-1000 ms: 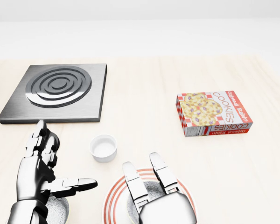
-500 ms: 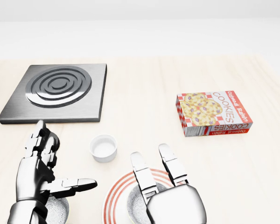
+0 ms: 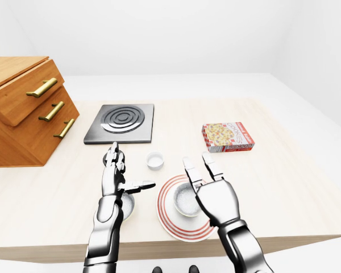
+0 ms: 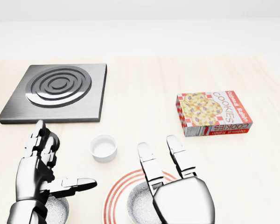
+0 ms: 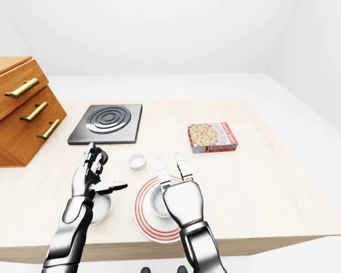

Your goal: Pick the akita bowl next to the plate and place it on the plate.

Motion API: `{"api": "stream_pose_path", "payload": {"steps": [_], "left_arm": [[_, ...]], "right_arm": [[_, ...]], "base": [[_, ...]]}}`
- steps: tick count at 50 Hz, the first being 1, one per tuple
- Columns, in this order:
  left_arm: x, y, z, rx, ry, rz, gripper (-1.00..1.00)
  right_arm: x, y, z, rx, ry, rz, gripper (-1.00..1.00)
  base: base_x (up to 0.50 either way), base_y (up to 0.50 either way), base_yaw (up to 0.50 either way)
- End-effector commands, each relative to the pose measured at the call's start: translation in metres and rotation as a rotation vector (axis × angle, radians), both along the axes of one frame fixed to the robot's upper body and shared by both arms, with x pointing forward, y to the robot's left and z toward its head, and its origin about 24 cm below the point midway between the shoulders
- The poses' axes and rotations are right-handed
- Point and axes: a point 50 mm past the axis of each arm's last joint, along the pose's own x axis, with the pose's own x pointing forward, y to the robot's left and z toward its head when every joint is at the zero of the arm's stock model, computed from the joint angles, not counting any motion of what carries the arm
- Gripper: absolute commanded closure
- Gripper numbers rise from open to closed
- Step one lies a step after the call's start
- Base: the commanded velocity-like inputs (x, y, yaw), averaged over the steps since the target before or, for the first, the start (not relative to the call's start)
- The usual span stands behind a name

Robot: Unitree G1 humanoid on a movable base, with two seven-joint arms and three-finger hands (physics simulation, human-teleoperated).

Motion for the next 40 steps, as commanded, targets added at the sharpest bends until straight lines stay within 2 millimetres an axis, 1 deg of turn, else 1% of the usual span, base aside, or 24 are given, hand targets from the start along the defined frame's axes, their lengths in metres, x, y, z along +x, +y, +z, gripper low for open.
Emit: {"api": "stream_pose_path", "payload": {"steps": [1, 8, 11, 13, 19, 30, 40], "left_arm": [[0.000, 0.000, 0.000, -0.001, 0.000, 0.001, -1.00], [0.000, 0.000, 0.000, -0.002, 0.001, 0.002, -1.00], [0.000, 0.000, 0.004, -0.001, -0.010, 0.002, -1.00], [0.001, 0.000, -0.001, -0.003, 0.002, 0.001, -1.00], [0.001, 0.000, -0.001, -0.003, 0.002, 0.001, -1.00], [0.001, 0.000, 0.000, -0.006, 0.004, 0.002, -1.00], [0.001, 0.001, -0.001, -0.005, 0.004, 0.002, -1.00]], "right_arm": [[0.004, -0.004, 0.014, 0.009, -0.026, -0.014, -1.00], [0.007, -0.007, 0.022, 0.018, -0.041, -0.022, -1.00], [0.010, -0.010, 0.027, 0.022, -0.049, -0.031, -1.00], [0.011, -0.011, 0.031, 0.025, -0.052, -0.035, -1.00], [0.012, -0.013, 0.038, 0.030, -0.061, -0.046, -1.00], [0.015, -0.014, 0.043, 0.037, -0.072, -0.052, -1.00], [0.012, -0.016, 0.045, 0.041, -0.078, -0.058, -1.00]], "base": [[0.00, 0.00, 0.00], [0.00, 0.00, 0.00], [0.00, 0.00, 0.00], [0.00, 0.00, 0.00], [0.00, 0.00, 0.00], [0.00, 0.00, 0.00], [0.00, 0.00, 0.00]]}}
